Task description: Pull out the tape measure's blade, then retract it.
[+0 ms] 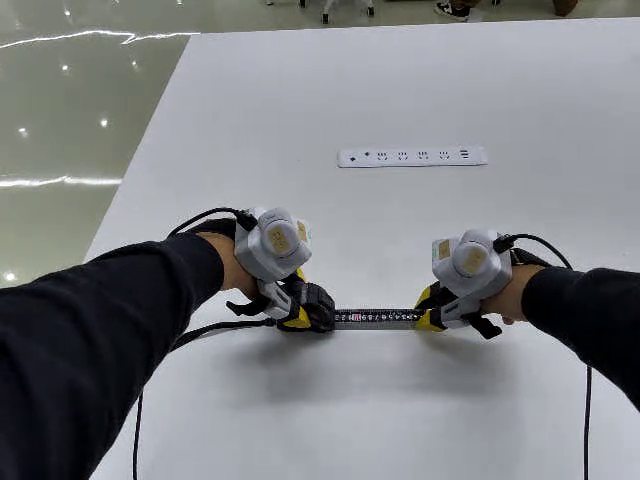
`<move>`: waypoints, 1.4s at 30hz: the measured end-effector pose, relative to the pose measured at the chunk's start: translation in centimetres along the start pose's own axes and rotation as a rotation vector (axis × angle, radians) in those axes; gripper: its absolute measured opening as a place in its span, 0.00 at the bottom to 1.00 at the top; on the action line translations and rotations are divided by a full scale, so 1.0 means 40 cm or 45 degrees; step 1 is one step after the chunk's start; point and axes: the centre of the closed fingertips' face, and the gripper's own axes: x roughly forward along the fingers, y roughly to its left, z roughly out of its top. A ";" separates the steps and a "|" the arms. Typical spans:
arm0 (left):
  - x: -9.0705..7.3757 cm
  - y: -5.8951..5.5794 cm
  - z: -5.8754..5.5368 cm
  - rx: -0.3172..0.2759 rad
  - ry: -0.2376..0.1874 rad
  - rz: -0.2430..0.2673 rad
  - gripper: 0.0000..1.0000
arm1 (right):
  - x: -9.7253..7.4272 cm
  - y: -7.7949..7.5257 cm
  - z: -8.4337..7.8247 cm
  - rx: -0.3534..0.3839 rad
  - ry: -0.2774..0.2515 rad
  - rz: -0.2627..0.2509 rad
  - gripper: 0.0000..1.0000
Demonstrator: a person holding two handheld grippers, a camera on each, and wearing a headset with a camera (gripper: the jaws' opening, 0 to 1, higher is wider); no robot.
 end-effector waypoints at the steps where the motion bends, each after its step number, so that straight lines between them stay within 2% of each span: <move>1: 0.000 0.000 0.000 0.000 0.000 0.000 0.32 | -0.002 0.000 -0.003 0.000 0.001 -0.001 0.10; 42: 0.000 -0.001 0.002 0.003 -0.009 0.010 0.32 | -0.102 -0.001 -0.134 0.036 0.077 -0.040 0.10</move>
